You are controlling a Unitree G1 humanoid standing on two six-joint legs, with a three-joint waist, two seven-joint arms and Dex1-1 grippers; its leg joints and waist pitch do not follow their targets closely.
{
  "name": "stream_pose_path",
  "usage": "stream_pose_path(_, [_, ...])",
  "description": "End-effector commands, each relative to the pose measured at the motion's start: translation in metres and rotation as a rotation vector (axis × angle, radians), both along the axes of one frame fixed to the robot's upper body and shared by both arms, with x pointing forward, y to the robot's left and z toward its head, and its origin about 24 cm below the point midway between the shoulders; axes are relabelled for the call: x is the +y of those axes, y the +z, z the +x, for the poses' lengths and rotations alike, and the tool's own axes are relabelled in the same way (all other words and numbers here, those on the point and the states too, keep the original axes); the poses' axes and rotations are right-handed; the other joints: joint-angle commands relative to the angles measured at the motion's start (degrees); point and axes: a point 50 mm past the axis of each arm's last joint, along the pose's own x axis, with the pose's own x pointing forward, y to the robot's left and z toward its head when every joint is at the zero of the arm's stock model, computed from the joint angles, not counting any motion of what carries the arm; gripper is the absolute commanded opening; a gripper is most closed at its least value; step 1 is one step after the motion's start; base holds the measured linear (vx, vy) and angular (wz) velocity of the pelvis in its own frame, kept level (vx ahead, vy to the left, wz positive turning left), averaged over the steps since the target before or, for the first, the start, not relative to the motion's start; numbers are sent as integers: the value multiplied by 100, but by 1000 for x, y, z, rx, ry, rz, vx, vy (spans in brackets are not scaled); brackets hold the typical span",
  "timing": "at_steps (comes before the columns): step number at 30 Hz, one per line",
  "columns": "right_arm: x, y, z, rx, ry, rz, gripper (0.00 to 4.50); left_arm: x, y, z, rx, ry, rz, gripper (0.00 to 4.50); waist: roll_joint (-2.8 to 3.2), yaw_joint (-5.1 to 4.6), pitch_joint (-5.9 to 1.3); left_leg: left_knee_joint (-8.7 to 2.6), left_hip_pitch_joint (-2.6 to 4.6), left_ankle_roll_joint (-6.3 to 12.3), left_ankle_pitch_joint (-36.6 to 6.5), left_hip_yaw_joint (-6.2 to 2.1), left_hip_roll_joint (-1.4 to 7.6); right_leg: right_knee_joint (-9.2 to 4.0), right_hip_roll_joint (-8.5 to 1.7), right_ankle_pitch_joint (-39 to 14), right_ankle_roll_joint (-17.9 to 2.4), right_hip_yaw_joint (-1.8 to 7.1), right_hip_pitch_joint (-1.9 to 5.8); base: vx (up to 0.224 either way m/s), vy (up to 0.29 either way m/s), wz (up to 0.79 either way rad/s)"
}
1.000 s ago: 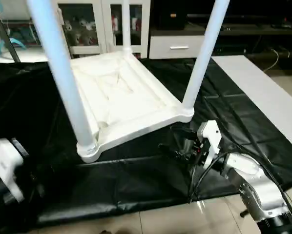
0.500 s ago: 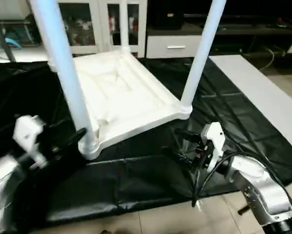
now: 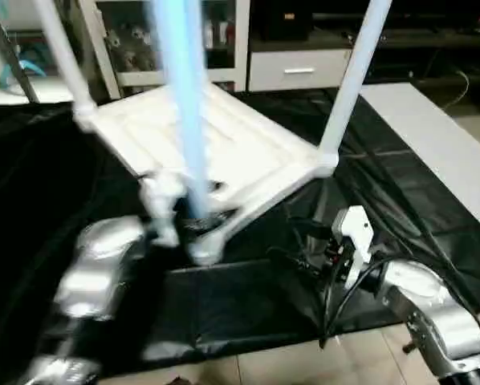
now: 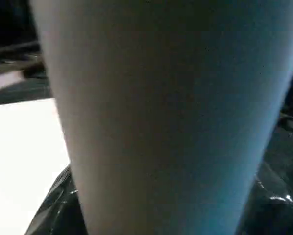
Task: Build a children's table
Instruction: Rotate table base
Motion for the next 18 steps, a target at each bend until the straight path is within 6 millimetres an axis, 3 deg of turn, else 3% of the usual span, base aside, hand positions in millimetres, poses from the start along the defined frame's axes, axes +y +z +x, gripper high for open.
stream_pose_path(1, [-3,8,0,-32,-11,-17,380,-28,-5,8,-22,-54,65,300,73,-40,-348,-444,111,101,-1488,-176,319,-421,-317,-857,-1235,244,177,0,0,0])
stream_pose_path(2, [-6,9,1,-37,-31,-23,380,-44,-4,18,-55,-37,92,300,88,-41,-354,-439,111,91,-1539,-187,327,-418,-329,-935,-1228,246,188,0,0,0])
stream_pose_path(3, [-6,9,1,-39,-39,-24,380,-49,-4,22,-68,-24,101,300,77,-33,-357,-429,138,71,-1695,-200,322,-450,-330,-1207,-1143,242,182,0,0,0])
stream_pose_path(4, [-6,9,1,-39,-39,-24,380,-49,-4,22,-68,-24,101,300,54,-41,-356,-436,116,87,-1669,-200,325,-454,-340,-1248,-1134,248,203,0,0,0])
stream_pose_path(5, [-7,9,1,-40,-47,-24,380,-58,-1,30,-97,13,115,300,176,-51,-366,-428,66,139,-1527,-230,321,-427,-355,-1189,-1142,241,232,0,0,0])
stream_pose_path(6, [-8,10,0,-41,-53,-23,380,-67,1,36,-117,36,120,300,126,-90,-360,-420,74,179,-1556,-201,306,-472,-316,-1208,-1101,233,203,0,0,0])
stream_pose_path(8, [-9,10,-2,-42,-59,-24,380,-73,3,38,-128,36,121,300,128,-107,-385,-403,58,259,-1442,-217,302,-455,-326,-1084,-1135,222,234,0,0,0])
stream_pose_path(9, [-10,11,-3,-43,-63,-25,380,-76,4,38,-131,27,120,300,132,-103,-391,-393,35,336,-1347,-223,304,-439,-348,-1017,-1202,219,255,0,0,0])
stream_pose_path(10, [-12,10,-5,-41,-72,-29,380,-78,4,36,-124,-11,107,300,187,-106,-401,-385,43,401,-1265,-218,314,-440,-346,-930,-1247,213,245,0,0,0])
stream_pose_path(11, [-12,10,-5,-41,-72,-29,380,-78,4,36,-124,-11,107,300,154,-123,-410,-373,25,478,-1185,-215,310,-421,-335,-820,-1303,205,258,0,0,0])
stream_pose_path(14, [-17,9,-10,-35,-89,-41,380,-67,-3,30,-96,-93,114,300,200,-113,-400,-362,37,625,-1168,-201,308,-453,-346,-1029,-1324,198,232,0,0,0])
stream_pose_path(15, [-18,9,-11,-34,-92,-42,380,-61,-8,28,-78,-120,135,300,177,-119,-398,-368,22,636,-1170,-200,308,-453,-339,-1087,-1314,193,235,0,0,0])
stream_pose_path(18, [-19,10,-11,-31,-92,-42,380,-42,-20,24,-36,-183,231,300,213,-145,-404,-387,34,627,-1214,-212,317,-432,-328,-1217,-1284,185,215,0,0,0])
